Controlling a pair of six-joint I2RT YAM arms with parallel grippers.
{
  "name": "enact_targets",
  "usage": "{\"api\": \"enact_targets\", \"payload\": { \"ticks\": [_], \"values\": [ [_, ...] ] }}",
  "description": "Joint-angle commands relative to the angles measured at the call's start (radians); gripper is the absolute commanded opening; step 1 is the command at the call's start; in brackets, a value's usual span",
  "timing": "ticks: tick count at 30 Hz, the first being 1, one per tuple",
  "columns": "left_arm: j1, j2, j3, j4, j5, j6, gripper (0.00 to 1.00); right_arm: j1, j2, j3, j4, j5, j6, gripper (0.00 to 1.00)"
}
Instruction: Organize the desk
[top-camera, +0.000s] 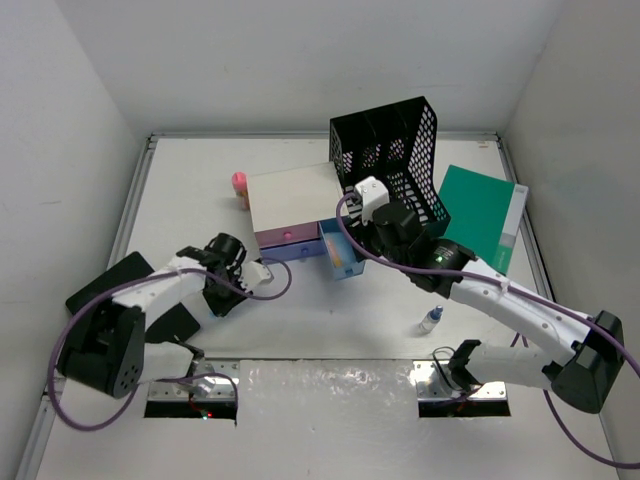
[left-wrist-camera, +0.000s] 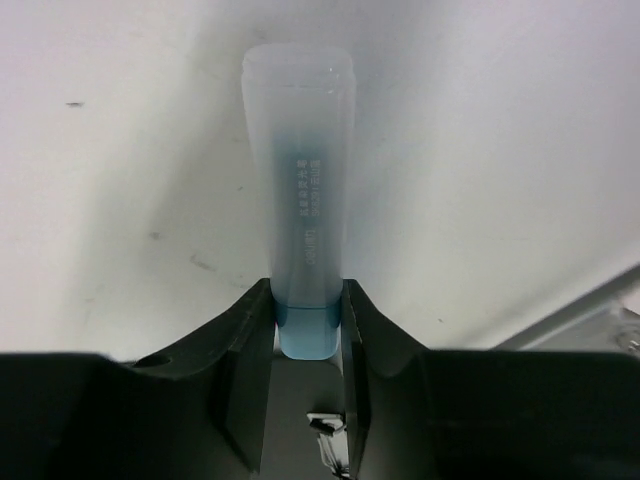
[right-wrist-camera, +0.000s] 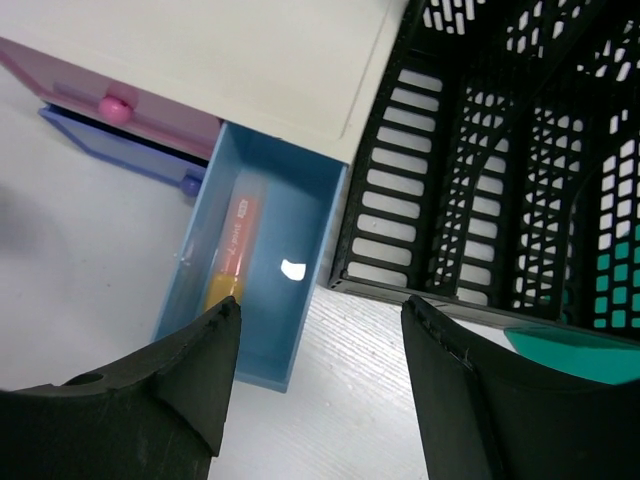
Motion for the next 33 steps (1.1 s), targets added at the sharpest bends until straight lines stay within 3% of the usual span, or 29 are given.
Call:
{"api": "enact_targets", "payload": {
  "ticks": [1, 5, 9, 12, 14, 15, 17, 21, 27, 33],
  "values": [
    [-0.002, -0.126, 0.072, -0.067, 0.072, 0.015, 0.0, 0.005, -0.026, -0.001, 0.025, -0.063, 0.005, 0.64],
    [-0.003, -0.247, 0.187, -0.211, 0.109, 0.003, 0.0, 0.005, -0.037, -0.004, 0.03, -0.113, 0.018, 0.64],
    [-0.002, -0.358, 0.401, -0.298, 0.135, -0.04, 0.0, 0.005, -0.074, -0.013, 0.037, -0.156, 0.042, 0.64],
    [-0.003, -0.353, 0.585, -0.289, 0.212, -0.143, 0.0, 0.003, -0.108, -0.001, 0.033, -0.12, 0.088, 0.65],
    [-0.003, -0.338, 0.664, -0.183, 0.313, -0.268, 0.0, 0.0, -0.123, 0.001, 0.087, -0.174, 0.091, 0.65],
    [-0.003, -0.341, 0.664, -0.136, 0.376, -0.292, 0.0, 0.0, -0.126, -0.004, 0.127, -0.323, 0.064, 0.67],
    [-0.003, -0.364, 0.593, 0.065, 0.555, -0.37, 0.0, 0.001, -0.12, -0.002, 0.268, -0.479, 0.047, 0.69],
    [-0.014, -0.293, 0.554, 0.149, 0.966, -0.332, 0.0, 0.0, -0.094, 0.056, 0.433, -0.782, -0.042, 0.81],
    [-0.054, -0.298, 0.557, 0.285, 1.033, -0.375, 0.0, 0.003, -0.01, 0.116, 0.504, -0.94, -0.088, 0.86],
    [-0.057, -0.307, 0.563, 0.267, 1.047, -0.338, 0.0, 0.005, 0.047, 0.168, 0.562, -0.988, -0.054, 0.85]
  ]
}}
